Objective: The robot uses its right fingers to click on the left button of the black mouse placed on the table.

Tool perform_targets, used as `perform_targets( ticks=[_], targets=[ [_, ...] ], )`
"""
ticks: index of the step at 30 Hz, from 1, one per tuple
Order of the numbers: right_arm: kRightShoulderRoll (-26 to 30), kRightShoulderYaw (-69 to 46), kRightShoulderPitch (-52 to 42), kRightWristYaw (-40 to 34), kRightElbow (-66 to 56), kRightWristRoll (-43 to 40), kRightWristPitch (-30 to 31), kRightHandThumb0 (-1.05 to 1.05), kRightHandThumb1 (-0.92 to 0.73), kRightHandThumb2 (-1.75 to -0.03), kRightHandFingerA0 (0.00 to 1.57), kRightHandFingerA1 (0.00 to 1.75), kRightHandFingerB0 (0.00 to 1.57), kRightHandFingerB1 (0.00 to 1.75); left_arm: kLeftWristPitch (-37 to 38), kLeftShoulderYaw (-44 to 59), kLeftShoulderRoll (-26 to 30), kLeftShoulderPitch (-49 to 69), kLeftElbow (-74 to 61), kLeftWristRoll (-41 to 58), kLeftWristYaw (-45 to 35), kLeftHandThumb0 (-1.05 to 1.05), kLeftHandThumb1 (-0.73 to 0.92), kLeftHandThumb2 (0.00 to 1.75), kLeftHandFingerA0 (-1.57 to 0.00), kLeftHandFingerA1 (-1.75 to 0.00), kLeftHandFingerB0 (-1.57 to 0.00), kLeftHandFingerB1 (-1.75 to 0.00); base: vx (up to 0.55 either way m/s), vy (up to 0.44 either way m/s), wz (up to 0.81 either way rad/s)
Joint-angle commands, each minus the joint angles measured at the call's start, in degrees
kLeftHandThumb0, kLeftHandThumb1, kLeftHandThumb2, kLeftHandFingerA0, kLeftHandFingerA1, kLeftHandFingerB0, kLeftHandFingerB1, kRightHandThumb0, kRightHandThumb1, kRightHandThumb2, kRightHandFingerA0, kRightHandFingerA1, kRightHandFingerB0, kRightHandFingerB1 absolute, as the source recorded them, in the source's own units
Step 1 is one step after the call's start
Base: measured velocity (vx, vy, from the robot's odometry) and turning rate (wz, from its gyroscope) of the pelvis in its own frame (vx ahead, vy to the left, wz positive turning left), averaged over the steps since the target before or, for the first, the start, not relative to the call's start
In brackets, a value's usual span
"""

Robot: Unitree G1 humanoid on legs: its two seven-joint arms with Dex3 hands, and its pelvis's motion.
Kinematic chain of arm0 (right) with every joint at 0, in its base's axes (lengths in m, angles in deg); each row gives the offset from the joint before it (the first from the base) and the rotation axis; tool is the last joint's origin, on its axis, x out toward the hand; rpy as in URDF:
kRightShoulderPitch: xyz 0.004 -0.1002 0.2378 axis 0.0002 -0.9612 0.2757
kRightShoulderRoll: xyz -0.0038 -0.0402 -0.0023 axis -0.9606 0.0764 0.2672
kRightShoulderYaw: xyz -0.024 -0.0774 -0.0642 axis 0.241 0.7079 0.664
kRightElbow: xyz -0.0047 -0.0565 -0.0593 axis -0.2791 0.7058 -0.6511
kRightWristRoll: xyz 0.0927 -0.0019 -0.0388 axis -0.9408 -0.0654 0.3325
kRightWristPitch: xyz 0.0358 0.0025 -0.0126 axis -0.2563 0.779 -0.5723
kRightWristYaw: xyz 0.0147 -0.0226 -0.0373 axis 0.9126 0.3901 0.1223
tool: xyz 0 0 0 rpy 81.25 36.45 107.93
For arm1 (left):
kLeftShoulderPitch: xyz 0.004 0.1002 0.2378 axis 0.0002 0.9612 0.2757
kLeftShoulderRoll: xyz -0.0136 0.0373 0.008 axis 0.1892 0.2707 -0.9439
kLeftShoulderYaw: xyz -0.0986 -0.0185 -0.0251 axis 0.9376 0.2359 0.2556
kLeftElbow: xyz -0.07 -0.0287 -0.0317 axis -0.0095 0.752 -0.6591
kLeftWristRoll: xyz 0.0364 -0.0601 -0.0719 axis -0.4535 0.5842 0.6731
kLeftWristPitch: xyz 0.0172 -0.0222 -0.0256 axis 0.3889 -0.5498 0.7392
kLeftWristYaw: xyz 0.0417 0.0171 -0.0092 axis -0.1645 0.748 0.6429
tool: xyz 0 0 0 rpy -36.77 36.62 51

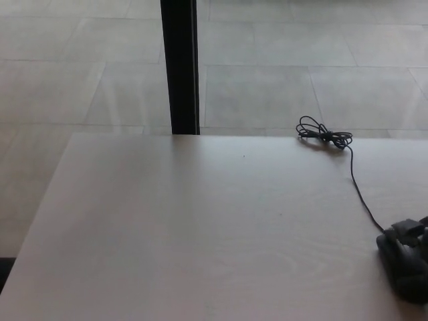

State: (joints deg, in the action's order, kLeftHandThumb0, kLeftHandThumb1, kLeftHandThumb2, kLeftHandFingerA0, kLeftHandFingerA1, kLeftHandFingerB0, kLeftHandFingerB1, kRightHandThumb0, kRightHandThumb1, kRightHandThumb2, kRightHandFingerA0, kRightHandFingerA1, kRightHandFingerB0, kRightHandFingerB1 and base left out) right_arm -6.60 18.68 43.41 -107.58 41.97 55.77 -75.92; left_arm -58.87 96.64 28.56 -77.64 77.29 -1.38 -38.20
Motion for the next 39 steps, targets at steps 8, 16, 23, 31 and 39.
perform_targets(
  ticks=[8,16,23,31,39],
  targets=[
    [-1.68,-12.68,13.33,5.81,-3.82,-8.36,5.58,-0.83,-0.92,-0.68,0.36,0.45,0.46,0.36,0.75,0.81,0.34,1.12,0.28,1.15,-0.81,-0.87,0.92,0.76,-0.80,-0.56,-0.67,-0.51,0.00,0.000,0.00],
    [0.55,-19.94,11.95,5.63,-4.49,-11.14,4.47,-0.82,-0.89,-0.67,0.38,0.50,0.48,0.38,0.97,0.69,0.48,1.43,0.47,0.74,-0.39,-0.85,0.92,0.76,-0.81,-0.56,-0.66,-0.51,0.00,0.000,0.00],
    [3.63,-25.50,5.56,3.95,-7.26,-13.40,3.74,-0.75,-0.88,-0.66,0.35,0.68,0.47,0.56,0.50,0.70,0.49,1.79,0.13,0.88,-0.59,-0.82,0.92,0.80,-0.78,-0.57,-0.62,-0.50,0.00,0.000,0.00],
    [6.10,-37.66,-7.34,-0.96,-7.14,-18.58,1.26,-0.79,-0.64,-0.90,0.45,0.61,0.51,0.54,0.70,0.50,0.60,1.71,0.39,0.69,-0.96,-0.86,0.92,0.76,-0.78,-0.54,-0.66,-0.50,0.00,0.000,0.00],
    [-0.62,-50.53,-19.91,0.39,-5.61,-29.87,2.48,-0.68,-0.80,-0.64,0.99,0.82,0.51,0.43,0.34,0.67,0.47,1.58,0.50,1.06,-1.16,-0.88,0.92,0.80,-0.79,-0.57,-0.62,-0.51,0.00,0.000,0.00]
  ],
)
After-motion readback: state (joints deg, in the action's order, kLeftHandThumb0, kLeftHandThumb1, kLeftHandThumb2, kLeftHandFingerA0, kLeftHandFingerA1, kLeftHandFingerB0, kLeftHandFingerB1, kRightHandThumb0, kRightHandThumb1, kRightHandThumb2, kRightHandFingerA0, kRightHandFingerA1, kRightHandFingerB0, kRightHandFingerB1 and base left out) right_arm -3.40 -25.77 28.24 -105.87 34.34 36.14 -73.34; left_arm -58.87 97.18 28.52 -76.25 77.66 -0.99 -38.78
